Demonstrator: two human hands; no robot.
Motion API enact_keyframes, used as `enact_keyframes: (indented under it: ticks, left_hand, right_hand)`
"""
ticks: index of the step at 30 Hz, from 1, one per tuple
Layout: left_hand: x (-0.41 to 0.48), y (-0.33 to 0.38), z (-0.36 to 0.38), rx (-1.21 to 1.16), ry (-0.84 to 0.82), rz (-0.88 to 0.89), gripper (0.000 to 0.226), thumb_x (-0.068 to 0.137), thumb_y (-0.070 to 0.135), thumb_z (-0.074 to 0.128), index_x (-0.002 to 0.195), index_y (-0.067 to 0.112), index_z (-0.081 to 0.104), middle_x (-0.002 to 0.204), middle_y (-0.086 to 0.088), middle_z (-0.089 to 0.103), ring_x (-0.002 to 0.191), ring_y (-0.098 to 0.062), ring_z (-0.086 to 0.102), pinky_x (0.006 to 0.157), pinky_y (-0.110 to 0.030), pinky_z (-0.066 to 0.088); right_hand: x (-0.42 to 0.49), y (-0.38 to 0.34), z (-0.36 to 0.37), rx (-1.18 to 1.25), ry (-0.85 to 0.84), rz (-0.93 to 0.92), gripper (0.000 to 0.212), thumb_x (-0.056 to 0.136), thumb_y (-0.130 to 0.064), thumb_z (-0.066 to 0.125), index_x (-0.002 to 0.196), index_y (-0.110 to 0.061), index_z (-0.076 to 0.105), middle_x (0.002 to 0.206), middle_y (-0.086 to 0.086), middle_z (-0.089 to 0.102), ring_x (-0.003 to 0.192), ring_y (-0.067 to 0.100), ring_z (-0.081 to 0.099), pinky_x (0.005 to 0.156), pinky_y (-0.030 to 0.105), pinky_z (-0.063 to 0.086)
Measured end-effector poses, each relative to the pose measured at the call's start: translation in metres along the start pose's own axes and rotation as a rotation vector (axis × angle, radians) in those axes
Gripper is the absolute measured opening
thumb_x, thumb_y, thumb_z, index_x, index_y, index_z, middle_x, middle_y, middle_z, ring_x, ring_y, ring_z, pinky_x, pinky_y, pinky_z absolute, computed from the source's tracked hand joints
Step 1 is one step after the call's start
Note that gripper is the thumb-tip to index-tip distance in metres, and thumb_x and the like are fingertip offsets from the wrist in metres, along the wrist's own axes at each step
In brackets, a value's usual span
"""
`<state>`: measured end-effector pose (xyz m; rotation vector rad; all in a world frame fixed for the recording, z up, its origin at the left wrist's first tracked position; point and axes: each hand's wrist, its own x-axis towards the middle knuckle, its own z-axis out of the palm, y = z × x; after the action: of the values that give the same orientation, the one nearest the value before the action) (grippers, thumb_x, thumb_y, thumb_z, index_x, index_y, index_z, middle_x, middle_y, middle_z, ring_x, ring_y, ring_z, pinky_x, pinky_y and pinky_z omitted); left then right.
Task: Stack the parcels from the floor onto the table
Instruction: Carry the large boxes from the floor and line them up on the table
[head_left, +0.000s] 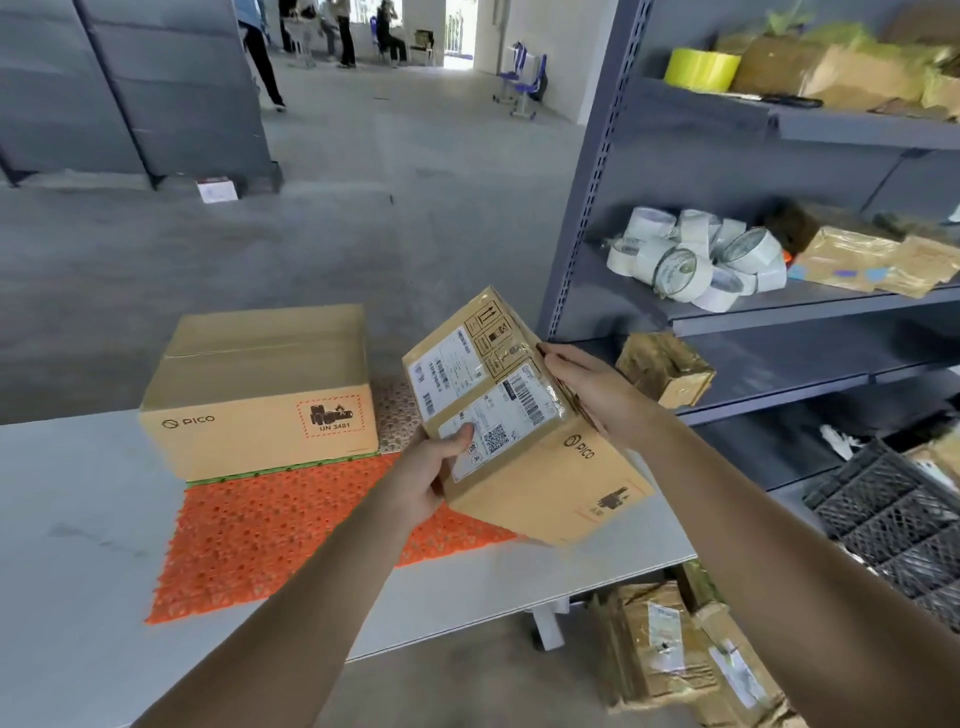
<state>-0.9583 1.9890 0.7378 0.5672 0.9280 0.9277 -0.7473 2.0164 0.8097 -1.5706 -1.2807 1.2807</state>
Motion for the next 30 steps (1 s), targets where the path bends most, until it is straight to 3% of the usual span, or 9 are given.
enact_keyframes:
  ticks: [3,6,9,13,16,18,20,25,30]
  left_hand:
    - [0.002,0.017,0.002,0.252,0.059,0.063,0.030,0.082,0.011,0.071,0.107,0.013,0.054,0.085,0.001,0.067,0.077,-0.015,0.067,0.074,-0.032,0.055]
    - [0.003,0.036,0.018,0.599,0.148,0.233,0.056,0.081,0.005,0.071,0.124,0.033,0.048,0.084,0.023,0.064,0.080,-0.002,0.063,0.071,-0.021,0.050]
    - [0.005,0.051,0.047,1.018,0.193,0.335,0.020,0.075,0.006,0.054,0.089,0.018,0.062,0.078,0.022,0.063,0.100,-0.012,0.054,0.097,-0.024,0.039]
    - [0.009,0.053,0.073,1.161,0.385,0.321,0.028,0.091,0.025,0.040,0.066,0.014,0.047,0.064,0.001,0.051,0.058,-0.014,0.049,0.050,-0.026,0.034]
    - [0.015,0.055,0.088,1.237,0.459,0.262,0.051,0.086,0.059,0.037,0.055,0.019,0.032,0.045,0.008,0.037,0.039,-0.009,0.038,0.048,-0.025,0.027]
    - [0.018,0.054,0.099,1.252,0.481,0.260,0.052,0.079,0.063,0.043,0.053,0.020,0.030,0.039,0.011,0.033,0.036,-0.005,0.038,0.048,-0.025,0.027]
    - [0.022,0.053,0.109,1.279,0.492,0.268,0.046,0.079,0.056,0.047,0.056,0.019,0.034,0.046,0.009,0.037,0.046,-0.009,0.041,0.048,-0.025,0.030]
    - [0.028,0.051,0.125,1.252,0.592,0.234,0.042,0.072,0.059,0.042,0.060,0.019,0.038,0.060,0.003,0.043,0.053,-0.013,0.041,0.049,-0.026,0.031]
    - [0.032,0.052,0.119,1.169,0.672,0.241,0.045,0.065,0.058,0.039,0.066,0.016,0.054,0.118,-0.019,0.056,0.104,-0.032,0.056,0.083,-0.038,0.047]
  right_hand:
    - [0.013,-0.008,-0.005,-0.190,0.034,-0.069,0.014,0.097,-0.042,0.053,0.107,-0.038,0.061,0.090,-0.020,0.070,0.082,-0.005,0.066,0.059,0.012,0.048]
    - [0.028,-0.012,-0.012,-0.363,0.027,-0.111,0.031,0.094,-0.055,0.049,0.117,-0.036,0.056,0.113,-0.019,0.057,0.102,0.005,0.053,0.073,0.023,0.037]
    - [0.040,-0.003,-0.015,-0.416,-0.073,-0.108,0.038,0.095,-0.054,0.048,0.118,-0.026,0.059,0.122,-0.003,0.056,0.099,0.009,0.054,0.081,0.022,0.041]
    - [0.053,0.020,-0.021,-0.488,-0.160,-0.134,0.027,0.096,-0.047,0.051,0.113,-0.028,0.057,0.121,0.005,0.060,0.104,0.013,0.057,0.086,0.023,0.044]
    - [0.066,0.034,-0.038,-0.515,-0.178,-0.083,0.024,0.092,-0.052,0.050,0.107,-0.032,0.052,0.101,-0.004,0.055,0.072,0.001,0.052,0.051,0.014,0.035]
    - [0.075,0.042,-0.047,-0.522,-0.182,0.002,0.049,0.074,-0.061,0.049,0.108,-0.026,0.053,0.097,-0.005,0.050,0.080,0.015,0.055,0.055,0.019,0.038]
    - [0.086,0.054,-0.057,-0.498,-0.136,0.122,0.059,0.064,-0.067,0.051,0.103,-0.023,0.056,0.091,-0.007,0.050,0.091,0.021,0.052,0.071,0.026,0.037]
    - [0.101,0.090,-0.092,-0.566,-0.194,0.394,0.082,0.086,-0.073,0.034,0.144,-0.015,0.034,0.139,0.016,0.047,0.110,0.042,0.055,0.077,0.048,0.052]
    - [0.115,0.113,-0.102,-0.409,-0.145,0.399,0.080,0.076,-0.072,0.052,0.129,-0.012,0.045,0.109,0.008,0.060,0.090,0.027,0.062,0.073,0.039,0.057]
